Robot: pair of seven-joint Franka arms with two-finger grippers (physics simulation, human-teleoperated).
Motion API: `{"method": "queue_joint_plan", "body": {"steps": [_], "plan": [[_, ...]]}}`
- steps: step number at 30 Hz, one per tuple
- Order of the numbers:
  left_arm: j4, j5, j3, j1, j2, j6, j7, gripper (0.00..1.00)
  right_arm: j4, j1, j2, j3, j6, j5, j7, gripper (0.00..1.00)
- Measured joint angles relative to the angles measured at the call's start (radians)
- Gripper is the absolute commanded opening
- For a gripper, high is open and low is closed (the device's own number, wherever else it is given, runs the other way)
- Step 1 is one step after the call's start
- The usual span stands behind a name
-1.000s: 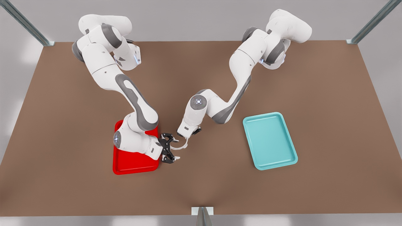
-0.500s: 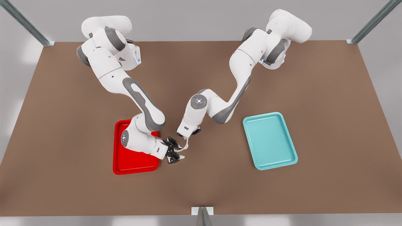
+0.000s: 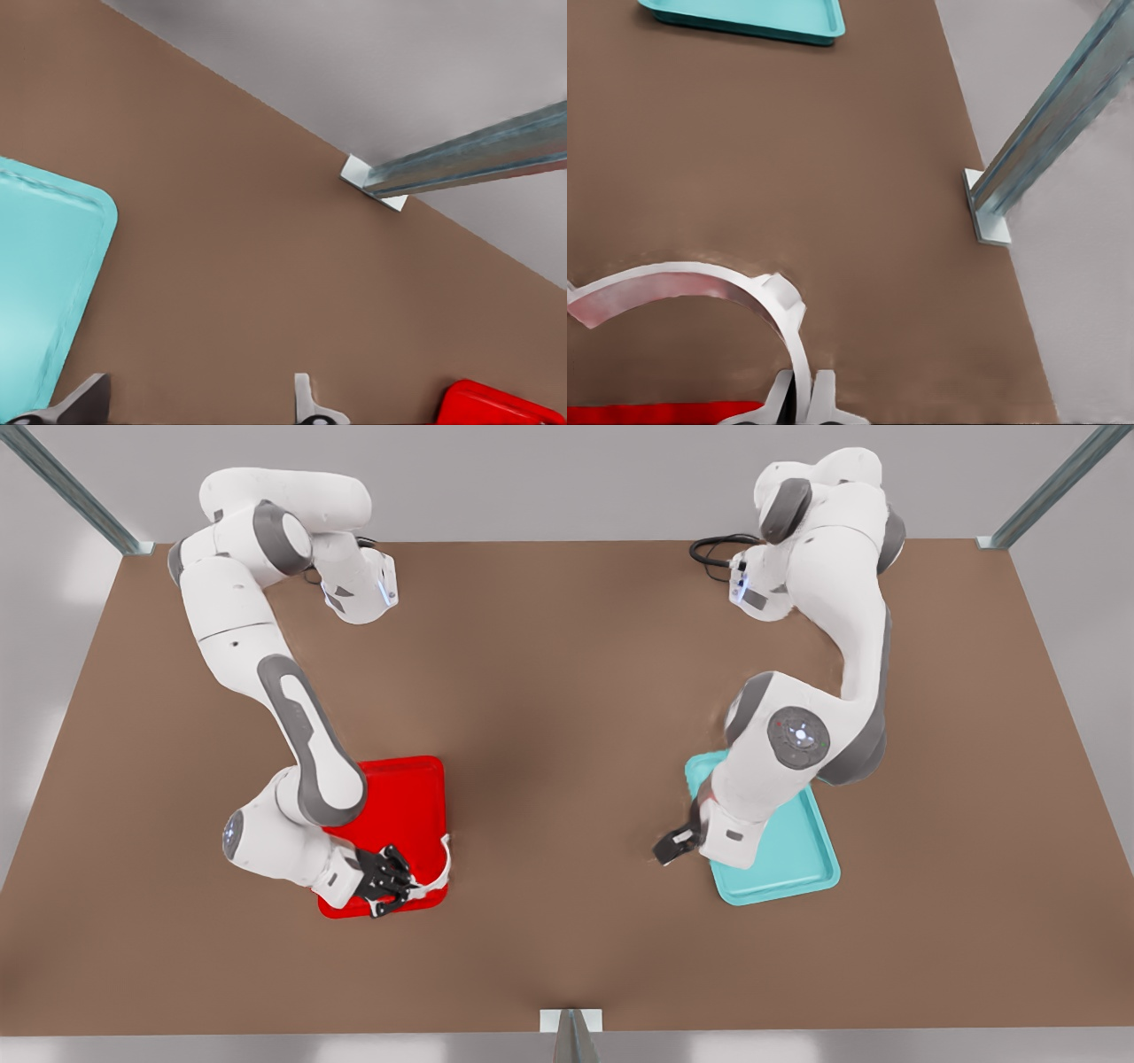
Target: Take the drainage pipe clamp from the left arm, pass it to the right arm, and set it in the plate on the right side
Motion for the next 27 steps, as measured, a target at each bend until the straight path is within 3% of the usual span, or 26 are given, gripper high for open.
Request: {"method": "queue_joint_plan", "body": {"steps": [2, 3, 4, 6, 13, 14, 15, 24, 27], "plan": [[0.001, 0.018, -0.001, 0.120, -0.056, -0.157, 0.074, 1.00, -0.024, -0.100, -0.003, -0.003, -0.063, -0.081, -0.006, 0.21], [-0.079, 0.024, 0.002, 0.156, -0.117, -0.200, 0.111, 1.00, -0.031, -0.129, 0.002, -0.013, -0.087, -0.110, -0.010, 0.21], [-0.300, 0.027, 0.019, 0.174, -0.255, -0.201, 0.151, 1.00, -0.034, -0.146, 0.010, -0.026, -0.106, -0.131, -0.015, 0.21], [-0.496, 0.031, 0.032, 0.187, -0.368, -0.209, 0.220, 1.00, -0.043, -0.153, 0.031, -0.031, -0.135, -0.153, -0.023, 0.21], [-0.560, 0.032, 0.018, 0.181, -0.362, -0.244, 0.408, 1.00, -0.061, -0.135, 0.072, -0.011, -0.183, -0.145, -0.048, 0.21], [-0.561, 0.032, 0.018, 0.183, -0.362, -0.247, 0.429, 1.00, -0.062, -0.130, 0.074, -0.011, -0.187, -0.139, -0.051, 0.34], [-0.562, 0.032, 0.017, 0.185, -0.362, -0.249, 0.450, 1.00, -0.062, -0.123, 0.076, -0.011, -0.189, -0.129, -0.054, 1.00], [-0.563, 0.001, 0.019, 0.224, -0.362, -0.265, 0.600, 0.99, -0.037, -0.087, 0.055, -0.012, -0.189, -0.073, -0.083, 1.00], [-0.563, -0.002, 0.019, 0.224, -0.364, -0.274, 0.636, 0.99, 0.105, -0.065, 0.027, -0.033, -0.228, -0.168, -0.044, 1.00]]}}
